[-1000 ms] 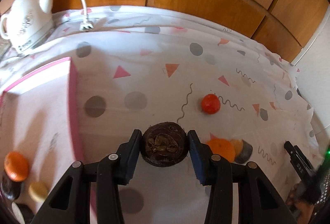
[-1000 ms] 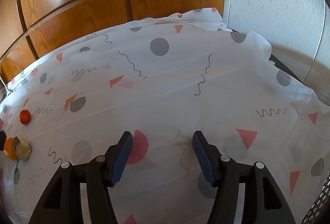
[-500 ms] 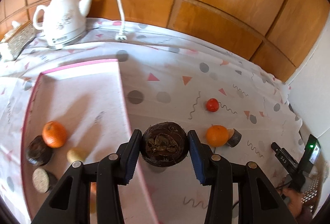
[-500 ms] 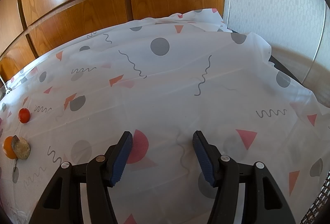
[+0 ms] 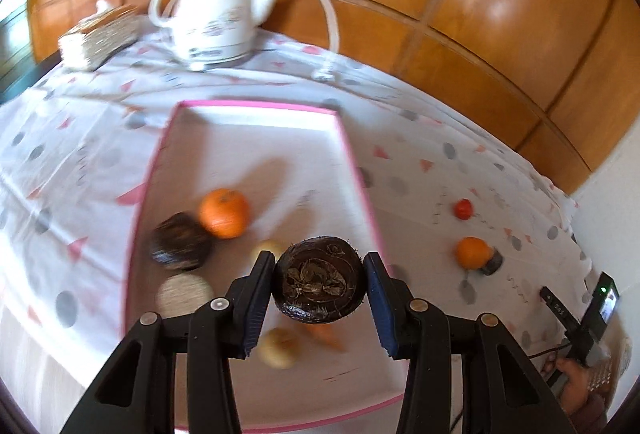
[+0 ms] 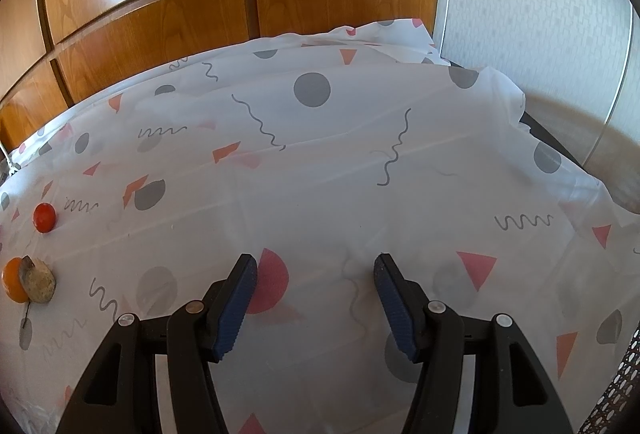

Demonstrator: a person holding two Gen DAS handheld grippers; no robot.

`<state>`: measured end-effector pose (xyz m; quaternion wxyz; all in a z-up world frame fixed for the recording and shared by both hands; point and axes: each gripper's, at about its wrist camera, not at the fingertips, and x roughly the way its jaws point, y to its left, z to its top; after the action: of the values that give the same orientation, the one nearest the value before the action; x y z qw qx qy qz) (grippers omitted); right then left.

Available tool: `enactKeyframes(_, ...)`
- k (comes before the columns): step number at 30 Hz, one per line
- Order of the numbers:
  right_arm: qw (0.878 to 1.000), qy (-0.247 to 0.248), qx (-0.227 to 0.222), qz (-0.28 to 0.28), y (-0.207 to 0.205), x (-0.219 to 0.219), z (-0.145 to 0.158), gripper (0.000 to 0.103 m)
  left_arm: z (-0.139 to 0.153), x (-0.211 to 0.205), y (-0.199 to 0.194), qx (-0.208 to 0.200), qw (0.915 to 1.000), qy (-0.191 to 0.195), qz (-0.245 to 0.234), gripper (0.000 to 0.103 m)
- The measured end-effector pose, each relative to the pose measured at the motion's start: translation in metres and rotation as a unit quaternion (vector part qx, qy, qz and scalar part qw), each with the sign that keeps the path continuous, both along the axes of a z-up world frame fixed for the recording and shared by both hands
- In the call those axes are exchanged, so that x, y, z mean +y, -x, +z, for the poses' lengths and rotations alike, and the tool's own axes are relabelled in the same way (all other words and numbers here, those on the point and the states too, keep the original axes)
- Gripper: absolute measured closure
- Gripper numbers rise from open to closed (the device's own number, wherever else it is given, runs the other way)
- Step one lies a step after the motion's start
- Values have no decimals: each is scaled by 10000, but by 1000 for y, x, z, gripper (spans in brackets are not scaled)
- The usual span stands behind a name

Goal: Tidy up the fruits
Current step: 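Carry the root into the pink tray and open the left tool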

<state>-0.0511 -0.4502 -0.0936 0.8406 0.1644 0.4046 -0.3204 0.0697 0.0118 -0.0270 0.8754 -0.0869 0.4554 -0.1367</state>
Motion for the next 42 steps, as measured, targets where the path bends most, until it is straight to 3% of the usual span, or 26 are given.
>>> enactKeyframes(6, 10000, 43, 48, 9, -1, 2, 0, 41, -16, 34, 1, 174, 9993, 98, 302, 57)
enactKeyframes(25, 9998, 105, 172, 43, -3, 3, 0, 41, -39, 22, -29, 208, 9992, -30, 329, 57)
enactKeyframes(30, 9997, 120, 186, 43, -3, 4, 0, 41, -40, 20, -27, 156, 9994, -83, 305, 56)
enactKeyframes(34, 9997, 123, 189, 42, -3, 4, 0, 41, -36, 21, -24, 105, 9994, -44, 330, 50)
enactKeyframes(42, 9997, 125, 191, 38, -4, 4, 0, 41, -20, 25, -5, -123, 9986, -187, 470, 50)
